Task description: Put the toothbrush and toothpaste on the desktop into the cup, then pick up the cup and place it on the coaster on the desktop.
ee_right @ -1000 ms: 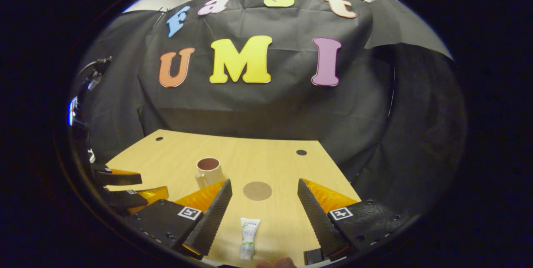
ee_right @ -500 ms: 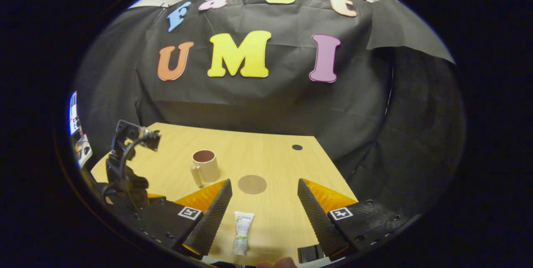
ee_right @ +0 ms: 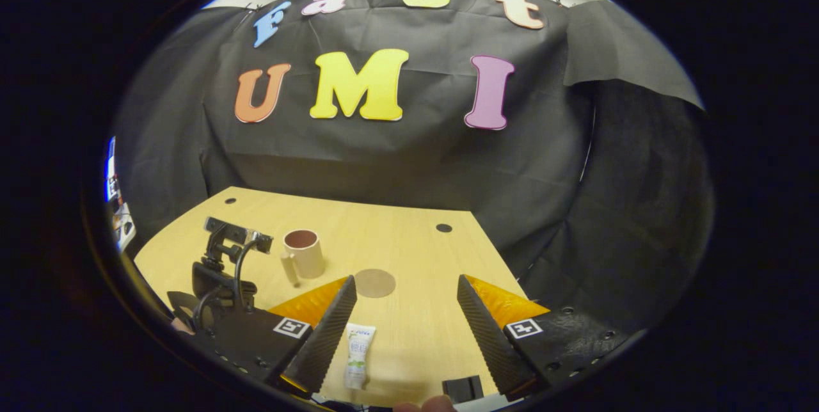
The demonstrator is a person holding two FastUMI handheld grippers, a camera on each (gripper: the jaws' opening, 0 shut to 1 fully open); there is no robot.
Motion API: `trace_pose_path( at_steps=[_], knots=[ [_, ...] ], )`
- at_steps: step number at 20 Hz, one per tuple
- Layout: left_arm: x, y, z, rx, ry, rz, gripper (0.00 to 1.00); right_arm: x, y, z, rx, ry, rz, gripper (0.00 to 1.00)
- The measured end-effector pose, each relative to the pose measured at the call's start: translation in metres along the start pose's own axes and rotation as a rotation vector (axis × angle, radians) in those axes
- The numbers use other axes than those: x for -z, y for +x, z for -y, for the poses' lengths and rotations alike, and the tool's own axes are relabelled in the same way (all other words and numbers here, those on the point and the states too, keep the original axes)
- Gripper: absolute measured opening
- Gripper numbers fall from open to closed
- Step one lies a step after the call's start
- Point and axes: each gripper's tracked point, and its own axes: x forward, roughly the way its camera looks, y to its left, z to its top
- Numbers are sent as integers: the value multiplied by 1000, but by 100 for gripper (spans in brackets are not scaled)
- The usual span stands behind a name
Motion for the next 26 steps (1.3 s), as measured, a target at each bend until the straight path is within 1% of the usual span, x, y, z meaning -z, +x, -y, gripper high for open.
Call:
trace_pose_path(
  at_steps=[1, 2, 3, 4, 5, 6, 7, 8, 9, 10, 11, 12, 13, 16, 18, 19, 20, 23, 24, 25, 26],
  knots=[
    [2, 2, 1, 0, 2, -7, 58, 0, 0, 1, 3, 0, 2, 97],
    [4, 2, 1, -1, 4, -15, 56, -1, 0, 2, 6, -1, 3, 97],
    [3, 3, 0, -6, 14, -11, 51, 0, 0, 3, 8, -2, 4, 97],
    [4, 3, -1, -15, 21, -15, 51, -1, 0, 3, 9, -2, 3, 97],
    [3, 3, -2, -21, 21, -16, 46, -1, 0, 2, 9, -2, 3, 98],
    [3, 3, -4, -28, 22, -21, 44, -2, 0, 2, 9, -3, 4, 95],
    [2, 4, -5, -32, 19, -22, 37, -1, 0, 2, 8, -6, 4, 95],
    [2, 4, -7, -39, 19, -24, 39, -2, 0, 1, 7, -8, 4, 95],
    [2, 4, -9, -46, 19, -24, 23, -1, 0, 0, 4, -10, 3, 97],
    [1, 4, -10, -51, 17, -24, 18, -1, 1, -1, 0, -15, 1, 95],
    [1, 4, -10, -53, 17, -25, 8, 0, 1, -2, -3, -19, 0, 97],
    [0, 4, -11, -55, 17, -26, 7, 0, 0, -3, -5, -22, -2, 95],
    [0, 3, -12, -56, 10, -27, 5, 1, 0, -4, -6, -25, -4, 97],
    [-5, -1, -14, -53, -16, -19, 3, 8, 4, -7, -20, -21, -29, 95],
    [-18, -9, -17, -43, -29, 22, 3, 22, 8, -12, -39, -18, -78, 95],
    [-25, -12, -20, -44, -29, 44, 3, 30, 12, -17, -54, -16, -105, 98],
    [-33, -17, -22, -44, -30, 66, 3, 36, 16, -21, -67, -14, -131, 95],
    [-57, -32, -29, -46, -25, 125, 3, 61, 28, -36, -114, 0, -210, 95],
    [-65, -39, -31, -44, -25, 145, 3, 70, 31, -42, -129, 5, -246, 93],
    [-73, -46, -32, -42, -18, 165, 3, 82, 36, -45, -138, -4, -283, 98],
    [-82, -53, -34, -42, -9, 192, 3, 93, 42, -49, -142, -9, -321, 95]
  ],
)
